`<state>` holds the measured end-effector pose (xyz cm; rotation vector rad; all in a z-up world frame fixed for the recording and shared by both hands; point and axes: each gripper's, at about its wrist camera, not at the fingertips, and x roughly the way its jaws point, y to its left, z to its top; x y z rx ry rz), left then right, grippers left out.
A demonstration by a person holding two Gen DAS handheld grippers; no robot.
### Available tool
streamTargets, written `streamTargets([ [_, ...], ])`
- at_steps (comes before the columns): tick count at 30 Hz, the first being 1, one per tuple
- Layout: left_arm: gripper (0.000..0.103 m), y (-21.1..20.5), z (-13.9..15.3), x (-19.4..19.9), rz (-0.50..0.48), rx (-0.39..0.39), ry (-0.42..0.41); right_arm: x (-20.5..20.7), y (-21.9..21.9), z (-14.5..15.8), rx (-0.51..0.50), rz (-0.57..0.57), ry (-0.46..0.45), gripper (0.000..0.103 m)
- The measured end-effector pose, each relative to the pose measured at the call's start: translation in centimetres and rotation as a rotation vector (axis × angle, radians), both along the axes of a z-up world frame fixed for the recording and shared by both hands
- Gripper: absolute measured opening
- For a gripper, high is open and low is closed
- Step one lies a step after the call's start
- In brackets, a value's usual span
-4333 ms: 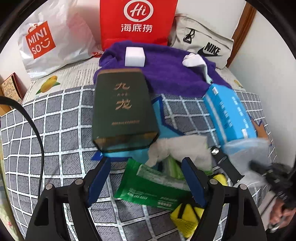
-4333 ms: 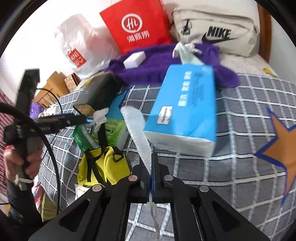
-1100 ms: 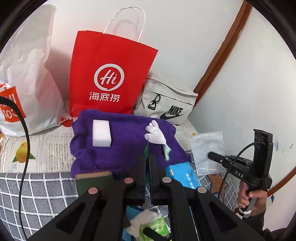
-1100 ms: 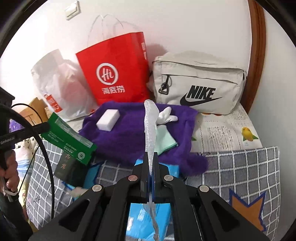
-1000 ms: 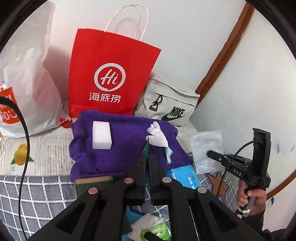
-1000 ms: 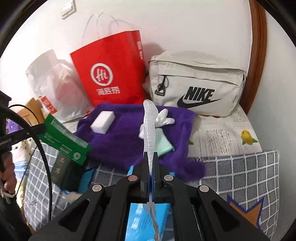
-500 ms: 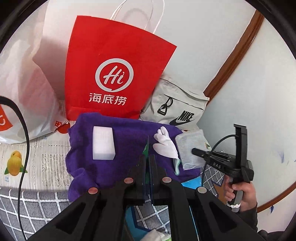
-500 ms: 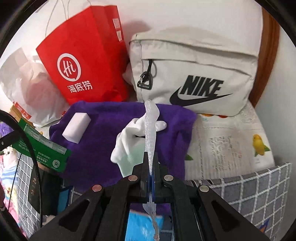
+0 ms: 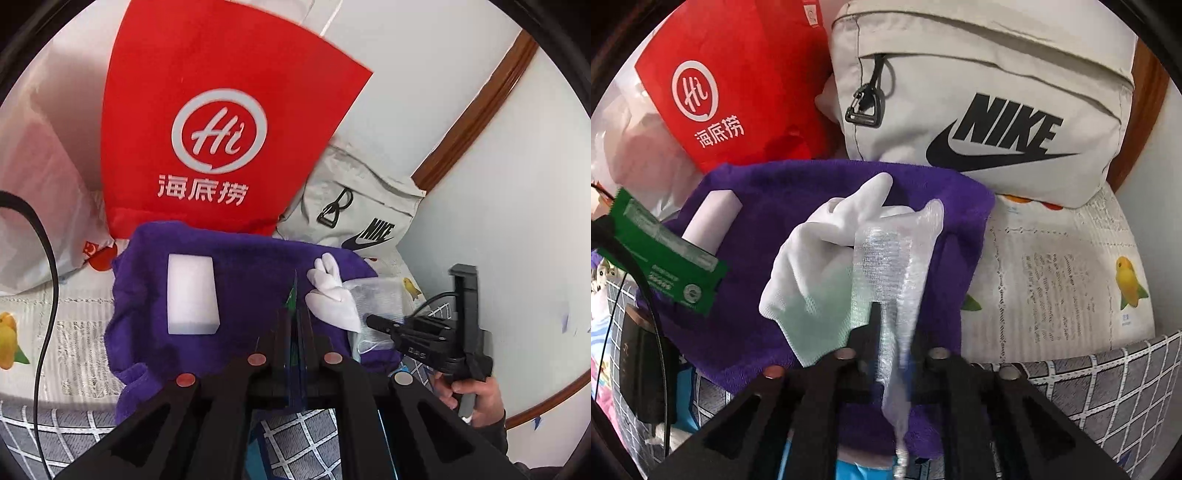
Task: Organize soft objects
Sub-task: 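Release the mesh bag with the right tool while the left tool lowers the green packet onto the towel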
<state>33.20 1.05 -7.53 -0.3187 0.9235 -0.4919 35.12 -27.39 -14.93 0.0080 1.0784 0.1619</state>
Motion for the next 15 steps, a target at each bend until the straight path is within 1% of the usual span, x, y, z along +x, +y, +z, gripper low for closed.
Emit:
streamTargets([
  [1, 0.004, 0.0, -0.4, 0.2, 0.005, 0.004, 0.007, -0.2, 0.0, 0.3, -0.003, 0.002, -0.013, 0.032],
  [2, 0.004, 0.1, -0.9, 0.4, 0.008, 0.007, 0.019, -0.4, 0.0, 0.6, -0.006, 0.002, -0.026, 0.047],
  [3, 0.004, 0.3, -1.5, 0.6, 0.017, 0.007, 0.035, -0.6, 0.0, 0.9, -0.008, 0.002, -0.044, 0.053],
  [6, 0.004, 1.4, -2.6, 0.8, 0.05, 0.005, 0.061, -1.1, 0.0, 1.8, -0.007, 0.012, -0.061, 0.053],
  [11, 0.004, 3.1, -3.8, 0.5, 0.099, 0.043, 0.109, -1.7, 0.5, 3.1, -0.028, 0.026, -0.098, 0.056],
  [15, 0.004, 3.6, -4.8, 0.4, 0.134, 0.095, 0.147, -1.8, 0.9, 3.9, -0.039, 0.018, -0.125, 0.058],
])
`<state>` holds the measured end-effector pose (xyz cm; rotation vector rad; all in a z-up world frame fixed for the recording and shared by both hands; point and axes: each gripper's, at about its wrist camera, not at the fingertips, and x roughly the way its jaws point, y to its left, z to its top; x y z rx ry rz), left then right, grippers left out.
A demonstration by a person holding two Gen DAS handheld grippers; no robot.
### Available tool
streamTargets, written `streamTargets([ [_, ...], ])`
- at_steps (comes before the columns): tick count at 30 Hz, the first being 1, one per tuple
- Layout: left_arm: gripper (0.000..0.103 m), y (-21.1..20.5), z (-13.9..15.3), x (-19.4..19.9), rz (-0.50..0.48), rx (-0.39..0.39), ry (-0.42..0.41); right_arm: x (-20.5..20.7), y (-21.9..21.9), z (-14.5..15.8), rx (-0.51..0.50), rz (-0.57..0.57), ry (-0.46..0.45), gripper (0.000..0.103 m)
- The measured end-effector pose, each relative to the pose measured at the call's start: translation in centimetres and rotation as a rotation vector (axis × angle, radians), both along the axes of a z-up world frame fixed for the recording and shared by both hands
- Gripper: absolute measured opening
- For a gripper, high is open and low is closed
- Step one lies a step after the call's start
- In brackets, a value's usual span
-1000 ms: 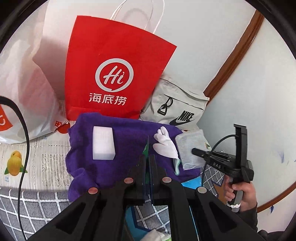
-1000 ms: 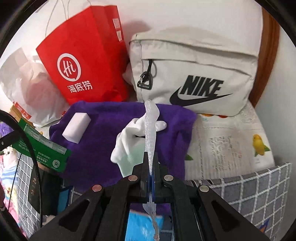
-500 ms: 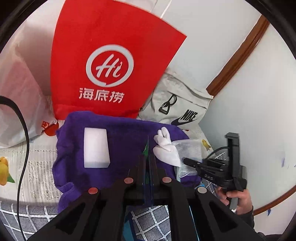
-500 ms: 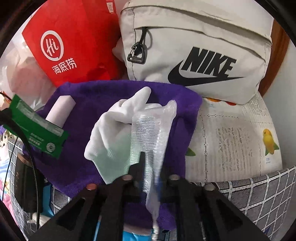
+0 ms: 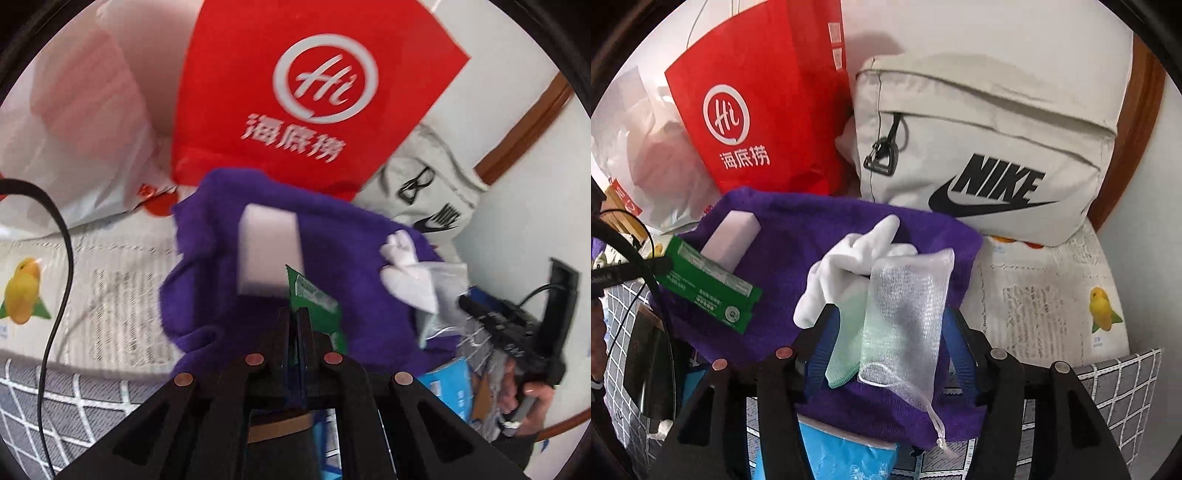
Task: Organize soft objects
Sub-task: 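Release the mesh bag with the right tool while the left tool lowers the green packet onto the towel, then reach the left tool to the crumpled white tissue while the right tool approaches the yellow mesh bag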
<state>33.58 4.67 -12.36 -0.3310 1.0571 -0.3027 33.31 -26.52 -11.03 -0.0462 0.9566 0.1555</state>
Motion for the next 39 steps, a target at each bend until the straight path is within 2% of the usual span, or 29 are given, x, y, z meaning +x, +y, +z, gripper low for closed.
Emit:
streamTargets([
  [2, 0.006, 0.2, -0.3, 0.0, 0.007, 0.007, 0.02, -0.3, 0.0, 0.4, -0.002, -0.003, -0.006, 0.059],
  [4, 0.014, 0.1, -0.2, 0.1, 0.004, 0.009, 0.033, -0.7, -0.1, 0.7, -0.007, -0.008, -0.01, 0.061],
  [6, 0.03, -0.2, 0.0, 0.1, 0.009, 0.029, 0.049, -1.3, -0.2, 1.0, -0.004, -0.009, -0.014, 0.061],
  [8, 0.037, -0.4, 0.3, -0.2, 0.013, 0.065, 0.045, -2.3, -0.3, 1.4, 0.001, -0.011, -0.02, 0.061],
  [13, 0.038, -0.5, 1.1, -1.5, 0.01, 0.076, 0.041, -6.2, -0.9, 1.9, 0.063, -0.022, -0.027, 0.061],
  [17, 0.038, -0.4, 2.2, -3.2, 0.017, 0.069, 0.03, -9.3, -0.5, 2.4, 0.067, -0.002, -0.025, 0.061],
  [19, 0.04, -0.2, 2.9, -4.3, 0.032, 0.064, 0.019, -11.1, -0.2, 2.9, 0.062, 0.007, -0.035, 0.061],
  [21, 0.046, -0.1, 3.5, -5.6, 0.044, 0.07, 0.008, -13.1, 0.1, 3.4, 0.074, 0.021, -0.045, 0.061],
  [25, 0.046, -0.1, 4.4, -8.4, 0.043, 0.088, -0.014, -17.1, 0.7, 3.4, 0.103, 0.035, -0.043, 0.061],
  [34, 0.049, 0.3, 4.0, -14.7, 0.057, 0.102, -0.007, -24.4, 3.3, 0.3, 0.121, 0.111, 0.033, 0.061],
  [39, 0.05, 0.6, 2.6, -17.6, 0.066, 0.077, 0.011, -25.4, 5.1, -2.5, 0.1, 0.166, 0.071, 0.059],
])
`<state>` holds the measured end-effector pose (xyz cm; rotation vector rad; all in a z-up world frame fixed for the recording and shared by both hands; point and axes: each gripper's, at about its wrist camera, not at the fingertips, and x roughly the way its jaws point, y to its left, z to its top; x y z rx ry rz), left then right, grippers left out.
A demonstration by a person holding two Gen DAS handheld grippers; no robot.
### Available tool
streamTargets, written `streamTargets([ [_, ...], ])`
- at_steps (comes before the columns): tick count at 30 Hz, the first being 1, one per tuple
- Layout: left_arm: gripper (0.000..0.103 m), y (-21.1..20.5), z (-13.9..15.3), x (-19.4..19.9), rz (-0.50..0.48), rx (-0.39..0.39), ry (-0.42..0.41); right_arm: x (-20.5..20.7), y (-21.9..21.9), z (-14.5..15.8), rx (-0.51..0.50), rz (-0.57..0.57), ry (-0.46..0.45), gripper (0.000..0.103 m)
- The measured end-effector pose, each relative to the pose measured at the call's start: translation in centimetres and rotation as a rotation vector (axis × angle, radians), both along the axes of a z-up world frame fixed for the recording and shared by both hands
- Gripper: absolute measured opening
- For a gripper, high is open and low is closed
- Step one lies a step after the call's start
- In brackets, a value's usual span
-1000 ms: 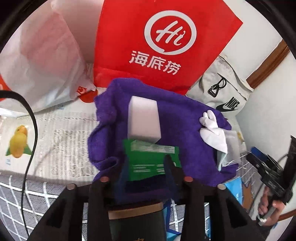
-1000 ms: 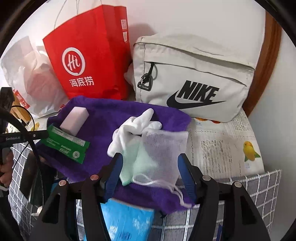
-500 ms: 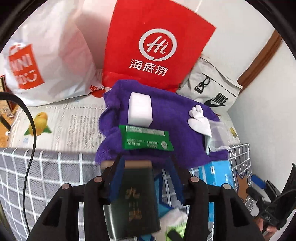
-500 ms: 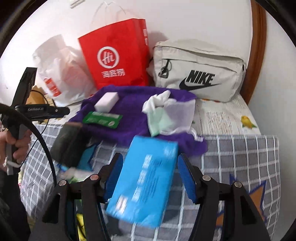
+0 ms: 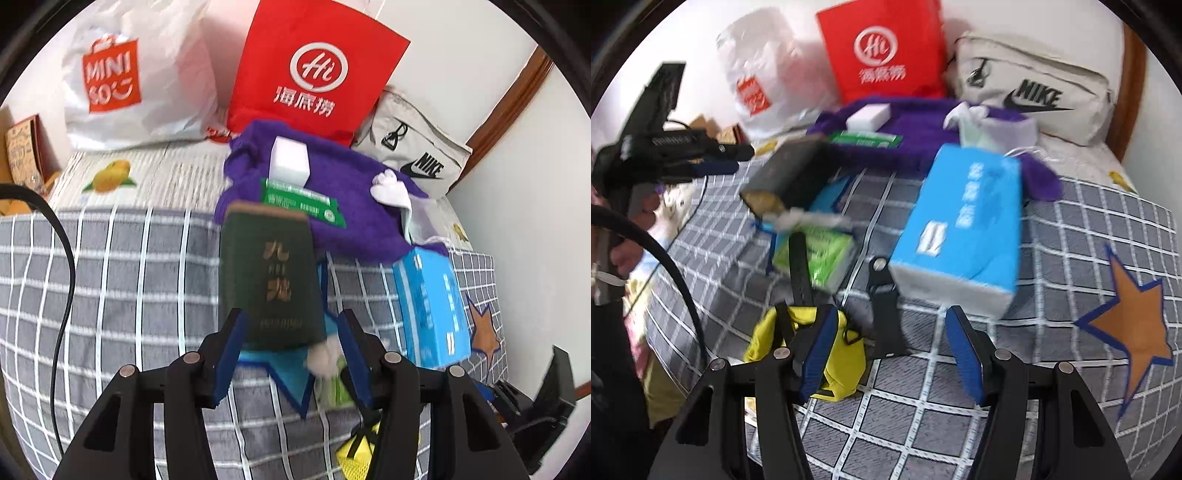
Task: Organize soft objects
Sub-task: 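Reach the left tool to the crumpled white tissue while the right tool approaches the yellow mesh bag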
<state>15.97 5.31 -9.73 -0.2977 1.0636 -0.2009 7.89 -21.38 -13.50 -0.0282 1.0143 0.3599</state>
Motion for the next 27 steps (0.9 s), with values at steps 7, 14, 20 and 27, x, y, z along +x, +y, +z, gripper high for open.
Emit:
streamTargets([
  [7, 0.05, -0.1, -2.1, -1.6, -0.001, 0.005, 0.051, 2.2, 1.3, -3.6, -0.035, 0.004, 0.047, 0.044],
  [14, 0.052, -1.4, -3.7, -2.4, -0.02, -0.023, 0.077, 2.2, 3.0, -5.1, -0.141, 0.021, 0.004, 0.033],
  [20, 0.052, -3.6, -5.3, -2.0, -0.037, -0.043, 0.083, 1.8, 2.4, -4.7, -0.078, 0.028, 0.013, 0.021],
  [27, 0.052, -4.3, -6.5, -1.1, -0.014, -0.063, 0.092, 1.2, 1.5, -4.2, -0.031, 0.025, 0.028, 0.021],
])
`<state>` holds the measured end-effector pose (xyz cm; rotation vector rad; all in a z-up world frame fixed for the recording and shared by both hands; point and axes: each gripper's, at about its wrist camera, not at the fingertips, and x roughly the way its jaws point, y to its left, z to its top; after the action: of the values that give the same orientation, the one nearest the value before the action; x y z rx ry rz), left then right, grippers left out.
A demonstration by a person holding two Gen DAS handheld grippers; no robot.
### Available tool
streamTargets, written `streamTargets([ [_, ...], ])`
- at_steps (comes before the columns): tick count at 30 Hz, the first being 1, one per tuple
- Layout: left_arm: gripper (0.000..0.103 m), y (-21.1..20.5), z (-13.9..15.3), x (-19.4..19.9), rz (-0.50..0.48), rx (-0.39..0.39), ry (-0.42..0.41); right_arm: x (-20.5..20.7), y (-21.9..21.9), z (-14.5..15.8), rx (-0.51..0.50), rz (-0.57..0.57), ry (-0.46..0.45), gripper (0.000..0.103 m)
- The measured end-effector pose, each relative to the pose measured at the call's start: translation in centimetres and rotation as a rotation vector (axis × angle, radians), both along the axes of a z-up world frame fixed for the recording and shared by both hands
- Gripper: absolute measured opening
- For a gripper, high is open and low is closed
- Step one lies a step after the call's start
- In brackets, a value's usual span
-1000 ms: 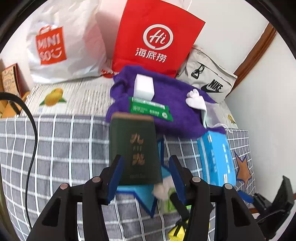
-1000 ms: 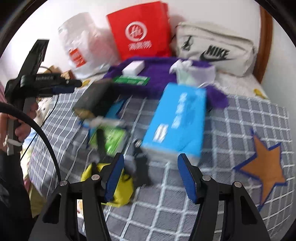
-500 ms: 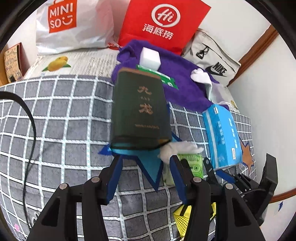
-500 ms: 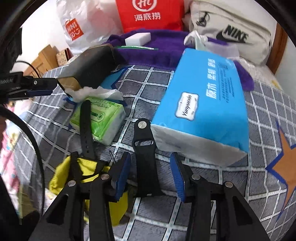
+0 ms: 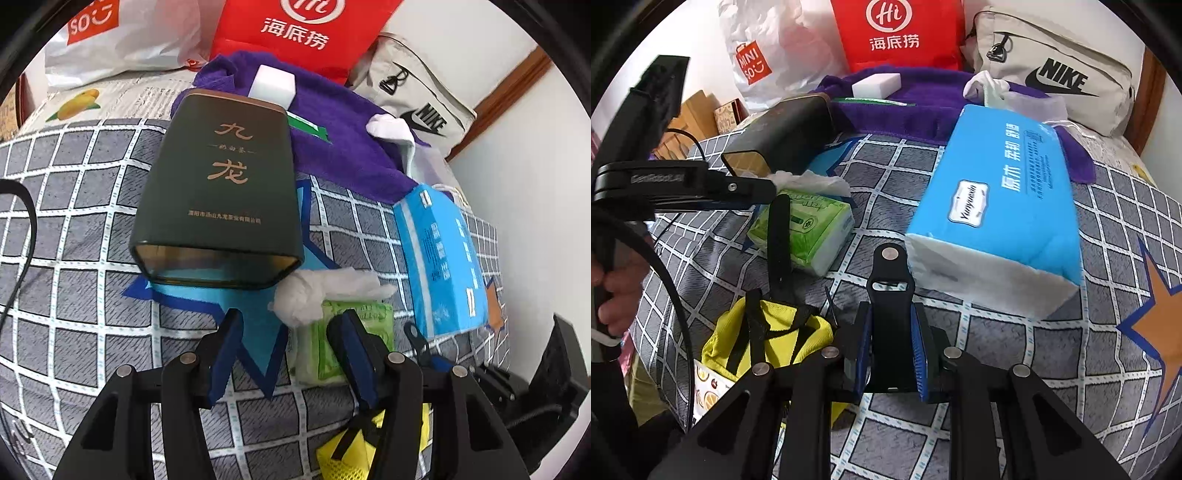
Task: Organize soft objects
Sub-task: 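Reach the left tool to the crumpled white tissue while the right tool approaches the yellow mesh bag, then carry the crumpled white tissue in the left tool over the purple towel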
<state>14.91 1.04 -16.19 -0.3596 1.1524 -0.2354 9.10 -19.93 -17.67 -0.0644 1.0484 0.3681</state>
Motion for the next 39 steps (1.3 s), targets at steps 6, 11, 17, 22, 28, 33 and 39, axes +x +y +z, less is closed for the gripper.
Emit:
streamTargets([
  [6, 0.051, 0.2, -0.5, 0.8, 0.027, -0.031, 0.009, -0.8, -0.7, 0.2, 0.033, -0.013, 0.007, 0.021],
  [11, 0.047, 0.1, -1.1, 1.4, 0.036, -0.043, 0.027, -0.9, -1.5, 0.4, 0.071, -0.025, 0.022, 0.021],
  [17, 0.023, 0.1, -1.1, 1.5, 0.004, -0.085, 0.022, -1.2, -1.3, 0.5, 0.056, -0.001, 0.024, 0.021],
  [22, 0.021, 0.2, 0.0, 0.8, -0.016, -0.074, -0.019, -1.4, -1.3, 0.6, 0.061, -0.005, 0.027, 0.021],
  [28, 0.021, 0.8, 1.3, 0.1, -0.025, -0.087, -0.05, -1.9, -1.7, 1.9, 0.085, -0.01, 0.007, 0.021],
  [33, 0.021, 1.2, 2.6, -0.8, -0.038, -0.109, -0.075, -2.2, -2.1, 3.2, 0.088, -0.018, -0.02, 0.021],
  [39, 0.021, 1.3, 4.4, -1.6, -0.062, -0.108, -0.113, -2.9, -1.9, 5.0, 0.086, -0.007, -0.053, 0.021],
])
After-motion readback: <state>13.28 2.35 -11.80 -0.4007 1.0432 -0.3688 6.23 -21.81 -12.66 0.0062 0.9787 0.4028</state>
